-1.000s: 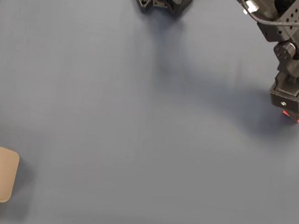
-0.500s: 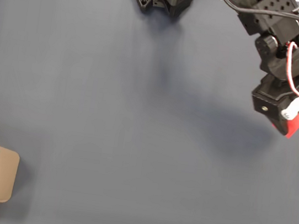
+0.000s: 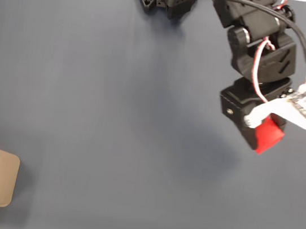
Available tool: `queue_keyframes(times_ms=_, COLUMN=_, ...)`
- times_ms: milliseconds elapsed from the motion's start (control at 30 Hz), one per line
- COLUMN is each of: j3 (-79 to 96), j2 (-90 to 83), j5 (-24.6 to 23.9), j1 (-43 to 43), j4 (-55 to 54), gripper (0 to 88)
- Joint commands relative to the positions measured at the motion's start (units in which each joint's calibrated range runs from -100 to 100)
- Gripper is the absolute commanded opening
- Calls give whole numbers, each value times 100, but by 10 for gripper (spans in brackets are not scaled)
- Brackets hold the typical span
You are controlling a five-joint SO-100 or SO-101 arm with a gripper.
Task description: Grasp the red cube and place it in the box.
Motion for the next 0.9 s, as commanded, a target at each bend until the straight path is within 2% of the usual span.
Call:
queue_keyframes(times_ms=0, j3=-278, j2=-434, j5=0, j1=338, j4=165, gripper=85)
queue_keyframes(times_ms=867, j3=-1957, j2=-62, j5=-34, j1=2454, j4=731, gripper=81)
